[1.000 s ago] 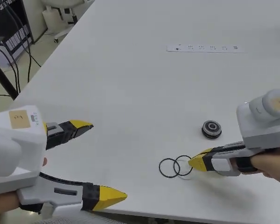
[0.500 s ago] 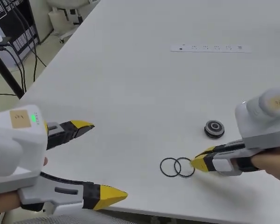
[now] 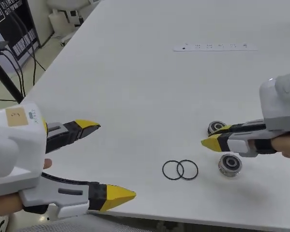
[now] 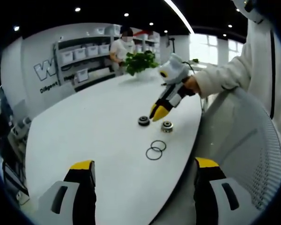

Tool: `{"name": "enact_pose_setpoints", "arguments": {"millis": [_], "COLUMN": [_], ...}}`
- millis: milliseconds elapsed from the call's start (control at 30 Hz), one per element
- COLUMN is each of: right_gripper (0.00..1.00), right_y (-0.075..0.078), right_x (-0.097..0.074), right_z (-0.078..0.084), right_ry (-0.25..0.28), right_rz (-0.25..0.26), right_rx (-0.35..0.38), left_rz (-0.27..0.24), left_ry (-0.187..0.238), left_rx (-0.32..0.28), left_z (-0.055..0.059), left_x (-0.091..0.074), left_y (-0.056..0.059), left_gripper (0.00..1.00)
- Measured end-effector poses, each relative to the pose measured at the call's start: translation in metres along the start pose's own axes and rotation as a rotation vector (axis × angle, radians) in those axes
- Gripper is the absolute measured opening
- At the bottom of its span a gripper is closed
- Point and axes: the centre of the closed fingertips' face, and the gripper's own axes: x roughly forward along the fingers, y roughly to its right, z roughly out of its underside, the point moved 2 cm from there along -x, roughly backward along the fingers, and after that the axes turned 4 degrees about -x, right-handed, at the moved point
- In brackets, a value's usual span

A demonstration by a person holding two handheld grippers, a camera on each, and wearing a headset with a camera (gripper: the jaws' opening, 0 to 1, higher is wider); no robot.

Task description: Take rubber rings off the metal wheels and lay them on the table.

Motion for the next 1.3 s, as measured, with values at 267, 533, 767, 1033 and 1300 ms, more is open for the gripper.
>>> {"name": "enact_pose_setpoints", "arguments": {"millis": [267,533,767,1033,1300], "right_gripper": [0.19,0.25,0.27,0.31,0.33], "right_y": [0.014,0.037,0.058,0.056,0.062], "right_x": [-0.016,-0.036,-0.055,-0.085,-0.107], "right_z": [-0.017,-0.02,-0.011,-0.02,-0.016], "right_ry": [0.063,0.099,0.128,0.201,0.223], "right_rz": [0.045,0.094,0.107,0.096,0.093], "right_rx": [-0.041,-0.107,-0.044,-0.017,-0.025], "left_rz": [-0.007,-0.018,-0.035,-0.043,-0.03], "left_ry": [0.022,0.041,0.062,0.126,0.144], "left_rx": [-0.007,-0.012,-0.015,-0.022,-0.013], "left_z": [-0.01,-0.021,-0.034,-0.058,-0.074], "left_x": [-0.002,-0.004,-0.005,-0.007,0.003], "left_y": [0.001,-0.001,-0.004,-0.007,-0.002], "left_gripper": [0.88,0.88,0.89,0.89,0.89]}}
